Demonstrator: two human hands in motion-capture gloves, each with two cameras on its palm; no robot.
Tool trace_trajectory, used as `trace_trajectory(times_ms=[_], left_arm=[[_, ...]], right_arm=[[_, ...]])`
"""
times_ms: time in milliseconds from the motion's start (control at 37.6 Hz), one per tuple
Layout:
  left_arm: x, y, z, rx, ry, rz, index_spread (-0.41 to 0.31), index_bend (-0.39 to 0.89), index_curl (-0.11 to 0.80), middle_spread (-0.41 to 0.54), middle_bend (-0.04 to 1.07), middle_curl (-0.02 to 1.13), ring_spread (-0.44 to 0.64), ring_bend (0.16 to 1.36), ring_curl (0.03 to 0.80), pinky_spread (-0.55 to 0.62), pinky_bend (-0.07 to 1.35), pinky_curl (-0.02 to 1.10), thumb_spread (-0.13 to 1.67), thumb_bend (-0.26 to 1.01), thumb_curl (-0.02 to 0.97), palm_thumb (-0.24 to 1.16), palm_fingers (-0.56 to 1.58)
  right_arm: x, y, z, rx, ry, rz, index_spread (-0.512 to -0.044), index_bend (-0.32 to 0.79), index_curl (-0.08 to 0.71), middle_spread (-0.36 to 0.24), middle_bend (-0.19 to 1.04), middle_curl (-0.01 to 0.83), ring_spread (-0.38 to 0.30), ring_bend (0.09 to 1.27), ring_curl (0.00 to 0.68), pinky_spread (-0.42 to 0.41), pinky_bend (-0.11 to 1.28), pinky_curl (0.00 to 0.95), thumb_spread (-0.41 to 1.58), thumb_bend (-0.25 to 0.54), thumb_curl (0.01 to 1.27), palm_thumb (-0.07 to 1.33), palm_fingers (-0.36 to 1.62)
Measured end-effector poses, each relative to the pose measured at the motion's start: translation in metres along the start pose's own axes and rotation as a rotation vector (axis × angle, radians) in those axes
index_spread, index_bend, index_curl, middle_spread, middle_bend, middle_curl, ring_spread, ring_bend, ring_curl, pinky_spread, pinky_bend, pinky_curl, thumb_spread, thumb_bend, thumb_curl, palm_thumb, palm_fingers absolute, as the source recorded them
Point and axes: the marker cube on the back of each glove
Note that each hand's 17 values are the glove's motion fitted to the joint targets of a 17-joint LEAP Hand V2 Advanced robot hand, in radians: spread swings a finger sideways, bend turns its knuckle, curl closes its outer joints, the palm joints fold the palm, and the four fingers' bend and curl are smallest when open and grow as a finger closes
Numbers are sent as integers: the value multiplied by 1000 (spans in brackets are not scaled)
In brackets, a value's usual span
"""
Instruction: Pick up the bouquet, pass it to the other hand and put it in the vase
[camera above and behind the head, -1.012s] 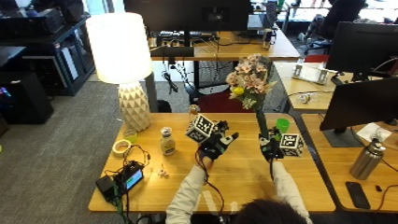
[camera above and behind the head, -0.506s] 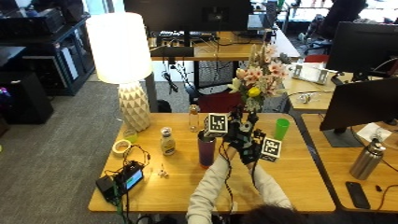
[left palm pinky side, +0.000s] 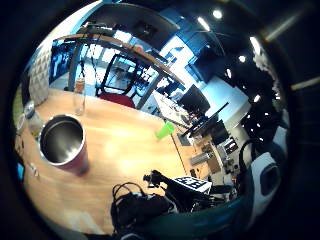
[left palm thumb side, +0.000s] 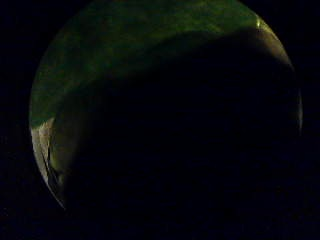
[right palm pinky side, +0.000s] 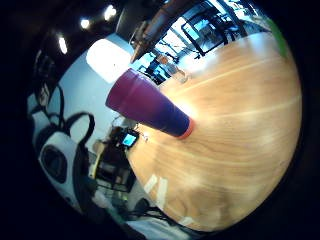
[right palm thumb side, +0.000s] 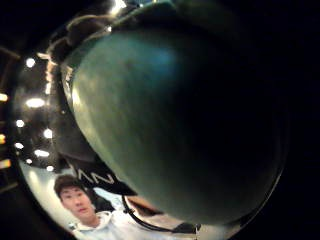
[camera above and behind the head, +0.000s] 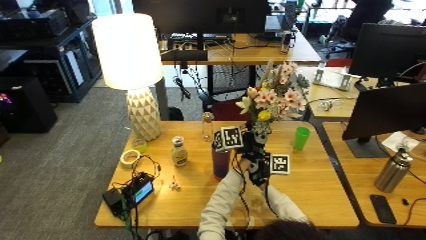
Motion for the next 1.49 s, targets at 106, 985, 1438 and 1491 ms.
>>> trace_trajectory(times_ms=[106, 985, 1438, 1491], left_arm=[[11, -15, -15, 37, 8, 43, -316, 507, 442, -321, 675, 522, -363, 735, 412, -394, 531, 412, 820, 37, 455, 704, 1488], [-38, -124, -98, 270, 66, 48, -367, 526, 545, -368, 739, 558, -396, 779, 464, -427, 594, 434, 442, -32, 685, 805, 1412], [-178, -52, -93, -15, -108, -115, -358, 424, 538, -370, 731, 546, -399, 750, 453, -460, 589, 423, 586, -93, 657, 607, 1347], [-188, -22, -104, -104, -164, -136, -260, 158, 466, -307, 537, 494, -329, 689, 431, -378, 625, 429, 673, -183, 577, 390, 724]], right_arm=[[-5, -2, -5, -67, -8, -52, -169, 400, 583, -124, 801, 607, -180, 985, 527, -270, 691, 475, 649, -55, 650, 907, 1259], [-38, -24, -62, -160, 190, 178, -356, 78, 286, -103, 247, 389, -1, 446, 324, 217, 633, 380, 1118, -30, 395, 441, 377], [-12, -20, -74, -164, 147, 218, -364, 125, 244, -104, 247, 386, 13, 437, 317, 267, 587, 353, 1145, -14, 365, 474, 417], [1, -21, -80, -168, 205, 194, -362, 131, 246, -98, 250, 386, 14, 427, 315, 269, 577, 349, 1148, -14, 364, 479, 428]])
